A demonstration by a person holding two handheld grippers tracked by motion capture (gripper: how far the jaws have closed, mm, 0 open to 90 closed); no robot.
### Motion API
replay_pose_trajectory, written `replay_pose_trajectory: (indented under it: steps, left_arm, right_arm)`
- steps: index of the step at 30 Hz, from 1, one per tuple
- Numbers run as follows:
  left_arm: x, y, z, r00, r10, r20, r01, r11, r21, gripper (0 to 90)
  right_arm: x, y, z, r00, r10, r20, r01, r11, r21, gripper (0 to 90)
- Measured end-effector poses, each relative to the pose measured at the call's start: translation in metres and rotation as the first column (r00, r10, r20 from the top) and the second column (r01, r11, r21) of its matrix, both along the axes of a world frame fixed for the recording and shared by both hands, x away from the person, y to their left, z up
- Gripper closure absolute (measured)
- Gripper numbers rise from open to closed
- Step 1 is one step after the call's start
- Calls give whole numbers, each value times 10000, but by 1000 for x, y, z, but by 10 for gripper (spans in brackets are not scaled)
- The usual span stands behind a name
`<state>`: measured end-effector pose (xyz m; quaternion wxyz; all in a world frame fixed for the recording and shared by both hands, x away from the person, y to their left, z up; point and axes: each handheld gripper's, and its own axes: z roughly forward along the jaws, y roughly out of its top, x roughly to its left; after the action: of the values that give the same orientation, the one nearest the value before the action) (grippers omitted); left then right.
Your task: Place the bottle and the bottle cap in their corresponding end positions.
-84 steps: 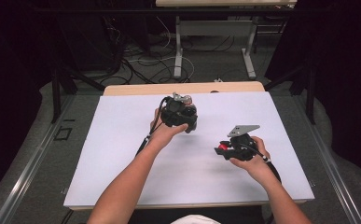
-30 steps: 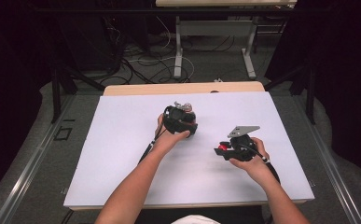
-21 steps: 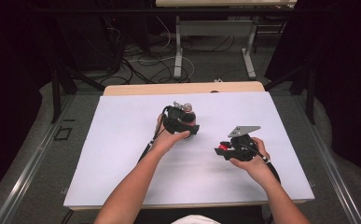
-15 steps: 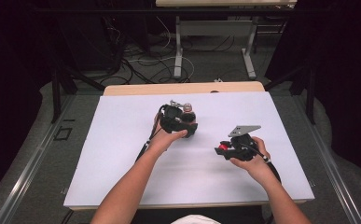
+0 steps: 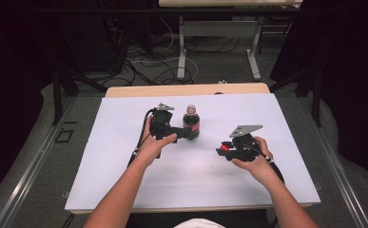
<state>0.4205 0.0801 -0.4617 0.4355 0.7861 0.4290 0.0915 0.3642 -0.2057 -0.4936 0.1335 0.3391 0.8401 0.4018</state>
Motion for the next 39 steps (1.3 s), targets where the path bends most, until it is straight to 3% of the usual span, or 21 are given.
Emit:
replay_pose_trajectory:
  steps: [2, 5, 9, 13, 14, 19, 25, 34, 35, 36, 39]
  left_arm:
    - [-4, 4, 3, 10000, -28, 24, 28, 10000, 0, 2]
    - [-12, 11, 7, 9999, -8, 144, 9, 10000, -59, 2]
    - [-23, 21, 9, 9996, 16, 280, -22, 9998, 198, 3]
    - [-33, 29, 6, 9985, 252, 486, -277, 9983, 521, 3]
    - [-35, 31, 4, 9980, 312, 554, -338, 9984, 463, 3]
    - [-43, 41, -2, 9971, 462, 597, -488, 9979, 433, 4]
    - [-48, 51, -8, 9962, 596, 639, -621, 9974, 375, 5]
    - [-51, 61, -18, 9955, 824, 472, -843, 9957, 395, 5]
    - [-51, 62, -19, 9953, 880, 409, -894, 9954, 338, 5]
    - [-52, 62, -19, 9950, 918, 398, -934, 9949, 390, 5]
    - [-51, 63, -18, 9948, 883, 503, -903, 9951, 409, 6]
  right_arm:
    - [0, 1, 2, 9998, 126, -153, -129, 9997, -191, 608]
    - [0, 6, 3, 9999, 121, -83, -121, 9999, -32, 608]
    - [1, 14, 4, 9997, 234, 49, -234, 9997, -21, 608]
    - [2, 23, 4, 9990, 442, 32, -442, 9990, -97, 608]
    - [3, 24, 4, 9986, 521, -108, -523, 9985, -164, 608]
    - [5, 35, 0, 9975, 700, 19, -700, 9975, -26, 609]
    - [5, 48, -4, 9956, 901, -272, -903, 9959, -57, 608]
    - [5, 71, -23, 9891, 1363, -553, -1379, 9901, -261, 608]
    - [6, 74, -27, 9888, 1437, -412, -1448, 9892, -248, 608]
    - [5, 76, -30, 9867, 1499, -626, -1521, 9878, -330, 608]
    - [5, 82, -39, 9844, 1602, -722, -1629, 9861, -332, 608]
